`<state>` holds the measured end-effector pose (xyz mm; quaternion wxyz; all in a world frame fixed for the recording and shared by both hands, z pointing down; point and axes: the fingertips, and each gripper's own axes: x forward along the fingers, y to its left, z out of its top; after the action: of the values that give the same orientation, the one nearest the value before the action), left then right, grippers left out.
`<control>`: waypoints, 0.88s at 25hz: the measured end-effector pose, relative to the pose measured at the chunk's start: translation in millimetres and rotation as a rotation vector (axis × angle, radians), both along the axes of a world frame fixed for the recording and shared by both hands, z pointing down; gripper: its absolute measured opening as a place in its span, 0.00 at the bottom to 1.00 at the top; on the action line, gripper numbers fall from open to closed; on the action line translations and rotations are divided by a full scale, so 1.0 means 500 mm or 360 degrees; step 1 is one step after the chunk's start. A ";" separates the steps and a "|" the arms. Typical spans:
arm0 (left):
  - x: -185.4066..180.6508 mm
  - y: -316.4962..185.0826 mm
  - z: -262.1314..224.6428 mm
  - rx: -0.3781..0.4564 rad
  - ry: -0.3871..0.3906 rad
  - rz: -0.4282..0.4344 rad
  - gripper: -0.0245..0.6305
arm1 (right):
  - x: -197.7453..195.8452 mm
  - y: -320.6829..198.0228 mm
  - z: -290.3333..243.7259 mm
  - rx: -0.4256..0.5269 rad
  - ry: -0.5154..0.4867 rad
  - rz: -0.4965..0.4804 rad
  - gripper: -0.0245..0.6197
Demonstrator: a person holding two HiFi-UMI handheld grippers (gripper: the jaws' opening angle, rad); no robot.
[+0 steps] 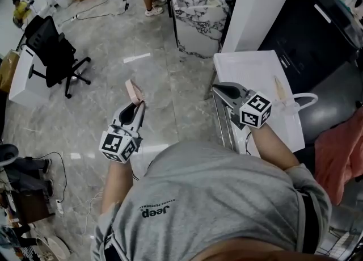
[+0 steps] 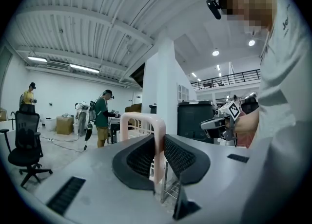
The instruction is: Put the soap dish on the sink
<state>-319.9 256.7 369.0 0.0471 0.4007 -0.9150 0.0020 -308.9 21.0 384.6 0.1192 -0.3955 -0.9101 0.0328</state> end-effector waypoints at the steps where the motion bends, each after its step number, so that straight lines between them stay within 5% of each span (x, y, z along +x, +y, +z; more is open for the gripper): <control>1: -0.001 0.008 0.001 -0.0011 -0.0001 0.0002 0.13 | 0.000 0.005 0.000 0.0000 0.0002 0.0007 0.12; 8: -0.029 0.062 0.007 -0.0037 -0.0032 0.0058 0.13 | -0.011 0.049 -0.009 -0.0017 -0.0007 0.0098 0.12; 14: -0.053 0.134 0.011 -0.0188 -0.0113 0.0176 0.13 | -0.014 0.084 -0.017 -0.0068 -0.0032 0.0272 0.12; 22: -0.099 0.087 -0.002 -0.0515 -0.0365 0.0579 0.13 | -0.002 0.079 -0.030 -0.0094 -0.0077 0.0558 0.12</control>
<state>-369.3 300.1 368.2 0.0054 0.5429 -0.8151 0.2020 -309.9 60.4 369.6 0.0780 -0.2347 -0.9664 0.0702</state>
